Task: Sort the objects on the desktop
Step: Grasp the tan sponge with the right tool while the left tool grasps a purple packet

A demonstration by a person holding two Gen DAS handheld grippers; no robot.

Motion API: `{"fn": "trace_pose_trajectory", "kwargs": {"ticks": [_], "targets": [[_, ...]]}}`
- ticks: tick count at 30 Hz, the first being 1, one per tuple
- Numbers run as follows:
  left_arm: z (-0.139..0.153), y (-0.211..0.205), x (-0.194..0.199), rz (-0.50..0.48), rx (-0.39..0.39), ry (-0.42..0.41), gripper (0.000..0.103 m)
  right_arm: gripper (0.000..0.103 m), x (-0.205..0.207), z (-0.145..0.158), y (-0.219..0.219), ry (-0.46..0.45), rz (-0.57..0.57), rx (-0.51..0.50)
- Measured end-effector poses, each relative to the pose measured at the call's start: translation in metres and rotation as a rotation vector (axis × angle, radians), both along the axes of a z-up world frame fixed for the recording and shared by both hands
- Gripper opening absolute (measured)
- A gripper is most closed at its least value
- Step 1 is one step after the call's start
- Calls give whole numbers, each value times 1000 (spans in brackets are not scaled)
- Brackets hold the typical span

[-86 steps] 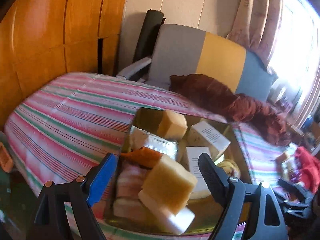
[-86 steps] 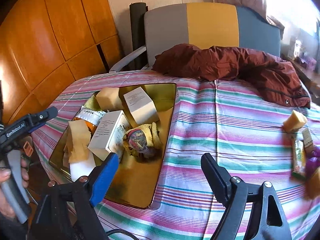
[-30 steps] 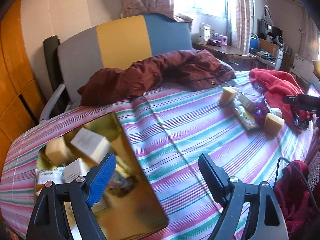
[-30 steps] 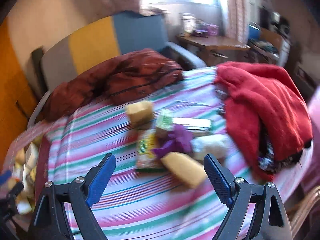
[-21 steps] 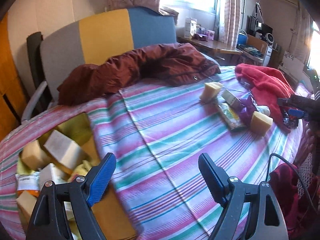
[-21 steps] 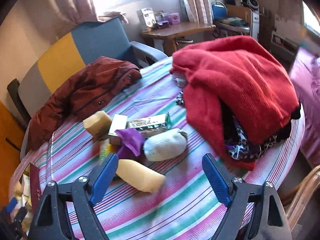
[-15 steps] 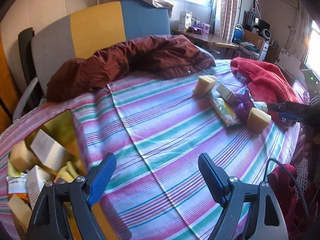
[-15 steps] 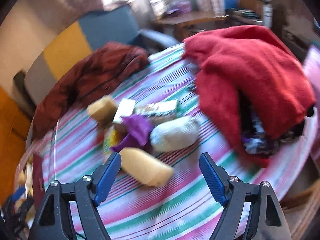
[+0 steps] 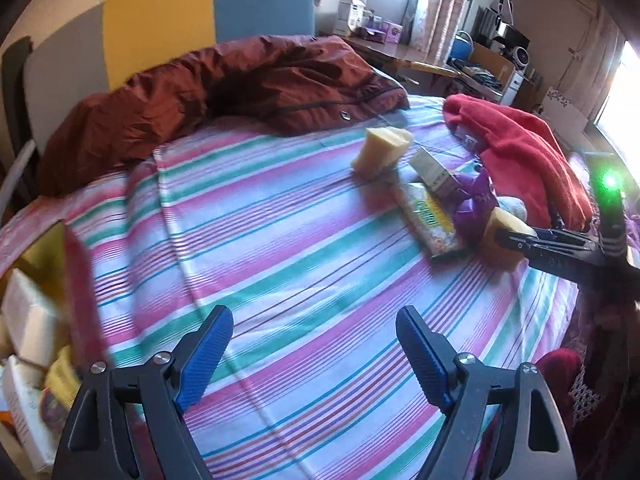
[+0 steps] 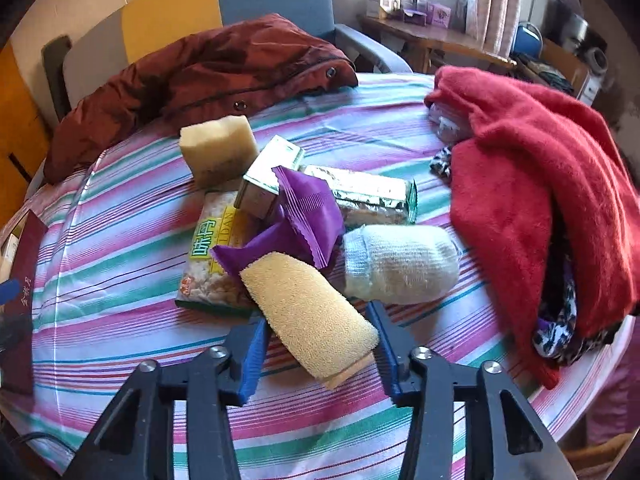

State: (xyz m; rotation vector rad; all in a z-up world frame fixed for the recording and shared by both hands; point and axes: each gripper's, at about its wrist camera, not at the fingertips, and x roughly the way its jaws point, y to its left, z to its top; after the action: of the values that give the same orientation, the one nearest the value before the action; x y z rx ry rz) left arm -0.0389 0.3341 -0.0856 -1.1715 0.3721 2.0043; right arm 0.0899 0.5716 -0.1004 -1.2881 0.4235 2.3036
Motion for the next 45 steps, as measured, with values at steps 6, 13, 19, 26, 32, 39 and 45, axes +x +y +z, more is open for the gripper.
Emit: {"fn": "trace_pose_trajectory", "kwargs": {"ticks": [6,13,19,26,32,39,45], "targets": [[-6,44,4,-71,16,-39,80,44,15,18,11,135,-49,-66],[-3,97,29,-212,5,76,70,44,30,33,25,254,-138,-102],[-7,146,40,-357,1,94,63,44,43,42,37,334,-200,-129],[-33,195,51,-490,-119,144,58,45,46,43,40,346,-213,-138],[-47,217,60,-539,-156,217,50,46,49,44,43,362,-214,-145],[-45,200,43,-470,-54,82,43,46,47,44,41,351,-199,-119],[-25,155,41,-381,28,43,43,46,41,45,34,342,-144,-96]]}}
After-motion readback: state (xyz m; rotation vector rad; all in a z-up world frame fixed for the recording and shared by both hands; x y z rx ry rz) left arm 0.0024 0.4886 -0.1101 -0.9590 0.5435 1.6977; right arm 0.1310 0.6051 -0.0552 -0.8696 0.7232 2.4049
